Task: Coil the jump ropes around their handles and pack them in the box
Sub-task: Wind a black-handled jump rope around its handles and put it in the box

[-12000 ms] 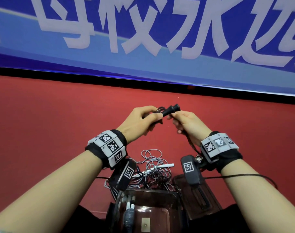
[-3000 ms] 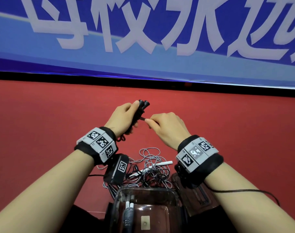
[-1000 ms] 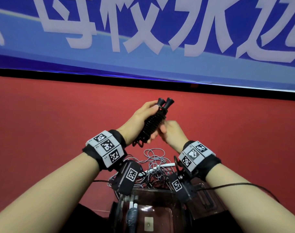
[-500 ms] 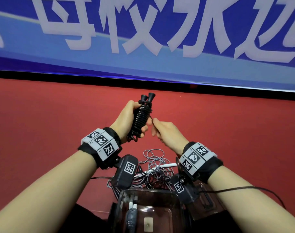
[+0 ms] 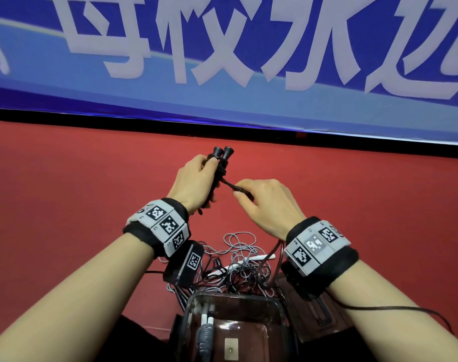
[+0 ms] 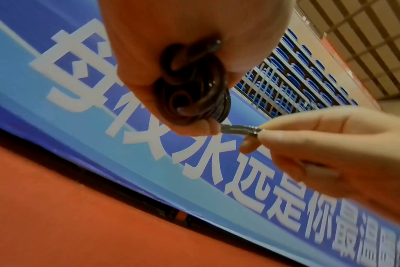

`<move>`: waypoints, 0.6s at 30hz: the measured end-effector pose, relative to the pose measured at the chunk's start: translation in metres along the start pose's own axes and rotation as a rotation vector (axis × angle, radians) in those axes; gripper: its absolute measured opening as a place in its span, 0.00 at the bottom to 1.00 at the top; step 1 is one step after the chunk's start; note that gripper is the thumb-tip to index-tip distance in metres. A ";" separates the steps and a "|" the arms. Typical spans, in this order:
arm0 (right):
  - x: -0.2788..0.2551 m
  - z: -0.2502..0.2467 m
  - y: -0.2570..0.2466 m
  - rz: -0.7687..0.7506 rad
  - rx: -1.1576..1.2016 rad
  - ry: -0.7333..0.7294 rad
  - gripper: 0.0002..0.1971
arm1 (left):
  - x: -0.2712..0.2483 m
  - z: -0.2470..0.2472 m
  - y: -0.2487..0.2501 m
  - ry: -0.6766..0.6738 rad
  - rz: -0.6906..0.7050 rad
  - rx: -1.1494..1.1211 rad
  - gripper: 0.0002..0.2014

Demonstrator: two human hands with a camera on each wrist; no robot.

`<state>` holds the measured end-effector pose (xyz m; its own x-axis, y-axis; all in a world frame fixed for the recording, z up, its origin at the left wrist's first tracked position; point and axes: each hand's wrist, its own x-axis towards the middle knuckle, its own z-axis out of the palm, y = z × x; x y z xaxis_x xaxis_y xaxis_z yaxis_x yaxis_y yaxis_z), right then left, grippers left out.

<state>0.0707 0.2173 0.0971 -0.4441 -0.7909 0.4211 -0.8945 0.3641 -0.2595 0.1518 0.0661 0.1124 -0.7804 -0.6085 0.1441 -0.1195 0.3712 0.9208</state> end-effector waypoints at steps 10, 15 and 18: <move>0.003 -0.019 -0.002 -0.147 -0.227 -0.034 0.12 | 0.002 0.001 -0.014 -0.176 0.231 0.540 0.17; 0.006 -0.034 -0.002 -0.238 -0.292 -0.068 0.14 | -0.017 0.007 -0.001 -0.384 0.223 0.485 0.30; 0.006 -0.041 0.002 -0.254 -0.288 -0.048 0.19 | -0.021 0.005 0.003 -0.485 0.162 0.404 0.39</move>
<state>0.0643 0.2333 0.1352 -0.2098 -0.8935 0.3971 -0.9566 0.2716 0.1056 0.1644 0.0833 0.1102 -0.9851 -0.1720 0.0020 -0.1250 0.7237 0.6787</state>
